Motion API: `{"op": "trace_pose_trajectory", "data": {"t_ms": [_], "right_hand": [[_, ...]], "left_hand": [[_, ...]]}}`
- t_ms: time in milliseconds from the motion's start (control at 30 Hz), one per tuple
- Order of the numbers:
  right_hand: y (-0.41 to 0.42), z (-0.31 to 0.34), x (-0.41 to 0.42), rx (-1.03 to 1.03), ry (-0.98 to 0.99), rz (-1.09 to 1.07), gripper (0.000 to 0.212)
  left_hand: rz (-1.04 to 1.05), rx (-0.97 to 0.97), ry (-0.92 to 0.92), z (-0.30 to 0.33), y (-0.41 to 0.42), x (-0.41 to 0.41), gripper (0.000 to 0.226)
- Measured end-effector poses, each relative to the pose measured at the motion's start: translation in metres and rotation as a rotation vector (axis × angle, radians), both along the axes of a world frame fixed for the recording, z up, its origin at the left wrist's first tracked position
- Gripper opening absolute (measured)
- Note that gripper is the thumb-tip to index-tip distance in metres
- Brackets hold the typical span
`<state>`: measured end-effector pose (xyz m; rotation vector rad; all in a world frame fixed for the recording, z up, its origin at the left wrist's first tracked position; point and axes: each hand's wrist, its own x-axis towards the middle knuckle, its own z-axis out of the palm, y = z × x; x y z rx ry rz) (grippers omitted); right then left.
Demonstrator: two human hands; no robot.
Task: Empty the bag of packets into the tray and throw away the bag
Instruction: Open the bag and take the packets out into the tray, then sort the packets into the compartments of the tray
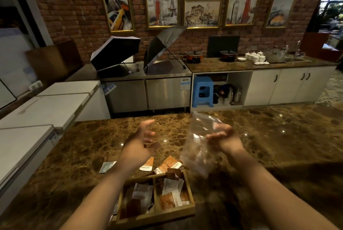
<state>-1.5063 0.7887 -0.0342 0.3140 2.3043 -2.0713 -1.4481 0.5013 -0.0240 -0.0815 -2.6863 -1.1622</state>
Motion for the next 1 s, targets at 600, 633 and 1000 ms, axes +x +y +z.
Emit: {"op": "trace_pose_trajectory", "data": {"t_ms": [600,633,1000], "right_hand": [[-0.006,-0.050,0.040,0.811,0.128,0.215,0.038],[-0.022,-0.052,0.042,0.827,0.143,0.286,0.039],[-0.106,-0.079,0.056,1.020,0.109,0.502,0.030]], "left_hand": [[0.115,-0.290,-0.240,-0.064,-0.034,0.033,0.052],[0.101,-0.311,-0.260,-0.064,-0.033,0.036,0.052],[-0.015,-0.453,-0.324,-0.080,-0.044,0.061,0.059]]}}
